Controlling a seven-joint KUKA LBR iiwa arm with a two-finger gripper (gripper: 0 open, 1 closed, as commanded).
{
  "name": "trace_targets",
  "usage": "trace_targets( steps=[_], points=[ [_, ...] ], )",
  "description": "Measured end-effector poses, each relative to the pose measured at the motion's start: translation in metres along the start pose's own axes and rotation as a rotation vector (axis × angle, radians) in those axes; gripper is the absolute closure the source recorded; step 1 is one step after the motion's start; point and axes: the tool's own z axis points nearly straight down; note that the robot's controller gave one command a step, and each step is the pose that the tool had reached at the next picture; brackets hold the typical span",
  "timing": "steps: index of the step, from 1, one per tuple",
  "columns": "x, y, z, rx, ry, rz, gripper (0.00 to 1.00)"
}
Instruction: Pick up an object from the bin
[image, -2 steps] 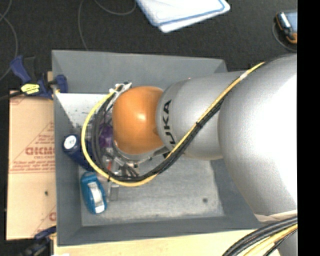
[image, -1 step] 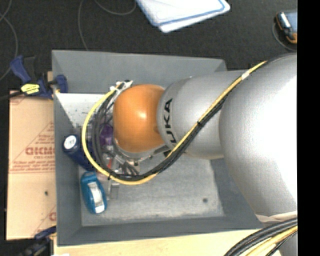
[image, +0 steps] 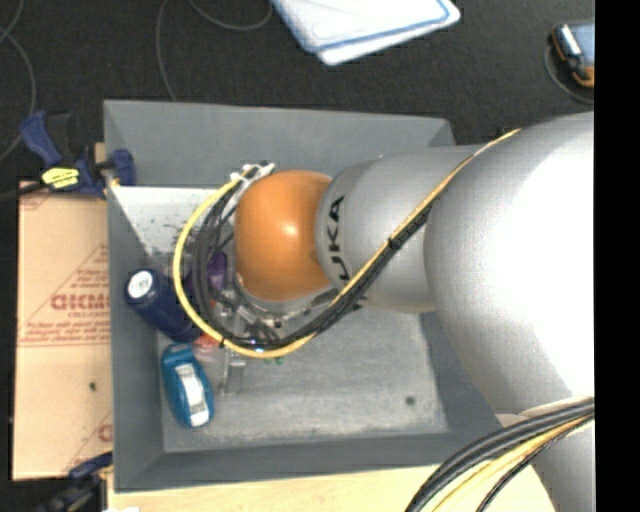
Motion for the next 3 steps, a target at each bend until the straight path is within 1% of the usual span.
trace_targets(
  steps=[1, 2, 3],
  points=[
    [-0.006, 0.014, 0.0, 0.0, -0.011, -0.065, 0.0],
    [-0.016, 0.025, 0.001, 0.014, -0.003, 0.013, 0.0],
    [-0.01, 0.021, -0.003, 0.008, 0.0, 0.014, 0.0]
  ],
)
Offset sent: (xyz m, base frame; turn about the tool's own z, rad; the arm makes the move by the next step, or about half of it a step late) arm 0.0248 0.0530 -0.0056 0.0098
